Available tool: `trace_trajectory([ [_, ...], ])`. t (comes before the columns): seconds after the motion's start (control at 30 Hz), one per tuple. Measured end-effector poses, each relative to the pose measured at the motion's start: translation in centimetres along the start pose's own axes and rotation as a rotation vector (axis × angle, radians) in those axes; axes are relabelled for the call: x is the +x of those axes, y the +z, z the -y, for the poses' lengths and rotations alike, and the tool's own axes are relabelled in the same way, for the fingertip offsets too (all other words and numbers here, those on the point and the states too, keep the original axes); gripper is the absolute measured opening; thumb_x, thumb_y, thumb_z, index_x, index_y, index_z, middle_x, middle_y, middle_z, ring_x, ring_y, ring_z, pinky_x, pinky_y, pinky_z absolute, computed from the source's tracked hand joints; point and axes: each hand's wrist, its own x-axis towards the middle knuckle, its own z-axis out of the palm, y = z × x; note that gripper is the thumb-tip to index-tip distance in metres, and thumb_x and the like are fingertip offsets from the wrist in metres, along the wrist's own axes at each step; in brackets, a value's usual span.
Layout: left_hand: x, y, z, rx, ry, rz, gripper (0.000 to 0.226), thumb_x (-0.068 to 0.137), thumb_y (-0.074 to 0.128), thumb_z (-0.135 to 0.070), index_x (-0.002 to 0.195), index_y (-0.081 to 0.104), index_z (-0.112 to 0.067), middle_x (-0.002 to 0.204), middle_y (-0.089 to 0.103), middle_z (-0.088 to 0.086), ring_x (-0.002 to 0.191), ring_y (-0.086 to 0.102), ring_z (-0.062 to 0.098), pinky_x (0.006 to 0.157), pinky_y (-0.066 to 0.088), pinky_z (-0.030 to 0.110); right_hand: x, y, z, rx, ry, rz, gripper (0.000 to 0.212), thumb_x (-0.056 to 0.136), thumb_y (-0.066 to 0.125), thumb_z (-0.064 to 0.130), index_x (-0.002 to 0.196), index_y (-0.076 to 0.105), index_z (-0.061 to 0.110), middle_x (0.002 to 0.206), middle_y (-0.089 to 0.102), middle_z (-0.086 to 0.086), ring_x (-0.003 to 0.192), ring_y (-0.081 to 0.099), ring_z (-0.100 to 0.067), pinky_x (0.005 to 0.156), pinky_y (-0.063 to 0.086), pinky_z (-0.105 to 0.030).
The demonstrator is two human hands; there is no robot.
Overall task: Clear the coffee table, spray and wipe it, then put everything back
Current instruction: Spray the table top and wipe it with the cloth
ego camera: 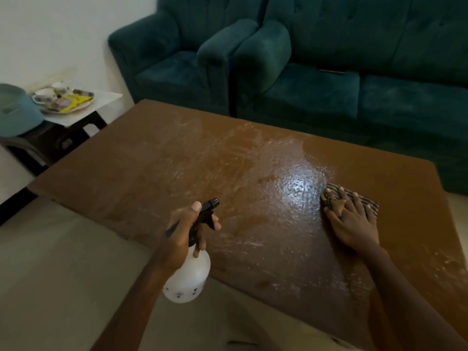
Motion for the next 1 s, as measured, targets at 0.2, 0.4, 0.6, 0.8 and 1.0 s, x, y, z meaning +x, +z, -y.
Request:
trace_trajectory([
  [0.2,-6.3,0.3,3.1,0.02,-0.053,-0.097,0.061,0.096,0.04,-0.05,0.088,0.07,0.003,0.084,0.069,0.017,0.047,0.049,0.021,0.041,0.04,0.034,0.1,0.0,-0.1,0.009,0.011,0.011,0.063,0.098,0.018,0.063,0.157,0.012,0.038,0.165,-0.004,0.013,0.151,-0.012,-0.014,0.119,-0.007,-0.043],
  [0.4,-9.1,0.9,6.8,0.109,-0.139,-0.267,0.063,0.091,0.041,-0.054,0.082,0.073,-0.001,0.088,0.075,0.009,0.076,0.067,0.037,0.064,0.056,0.047,0.0,0.2,-0.2,0.009,-0.002,0.01,0.062,0.099,0.02,0.061,0.156,0.013,0.038,0.165,-0.003,0.012,0.151,-0.011,-0.014,0.119,-0.006,-0.044],
  [0.6,-9.1,1.3,8.6,0.001,-0.164,-0.315,0.068,0.089,0.048,-0.055,0.066,0.065,0.007,0.056,0.06,0.019,0.046,0.052,0.028,0.043,0.044,0.034,0.1,0.4,-0.5,0.002,-0.004,-0.002,0.065,0.097,0.019,0.063,0.156,0.015,0.035,0.166,-0.001,0.011,0.151,-0.009,-0.015,0.12,-0.005,-0.044],
  [0.8,-9.2,0.2,9.5,0.031,-0.224,-0.234,0.059,0.091,0.044,-0.051,0.074,0.073,-0.002,0.075,0.073,0.015,0.036,0.051,0.028,0.035,0.039,0.027,-0.1,0.5,-0.4,0.011,0.002,-0.013,0.066,0.096,0.017,0.063,0.156,0.012,0.038,0.166,0.0,0.011,0.151,-0.009,-0.015,0.12,-0.005,-0.045],
  [1.0,-9.0,-0.1,8.8,0.051,-0.256,-0.268,0.056,0.095,0.043,-0.044,0.068,0.071,-0.003,0.067,0.067,0.022,0.034,0.041,0.023,0.038,0.035,0.03,0.0,0.4,-0.5,0.009,-0.001,-0.008,0.064,0.098,0.02,0.061,0.156,0.014,0.035,0.166,0.001,0.01,0.151,-0.01,-0.014,0.12,-0.006,-0.044],
])
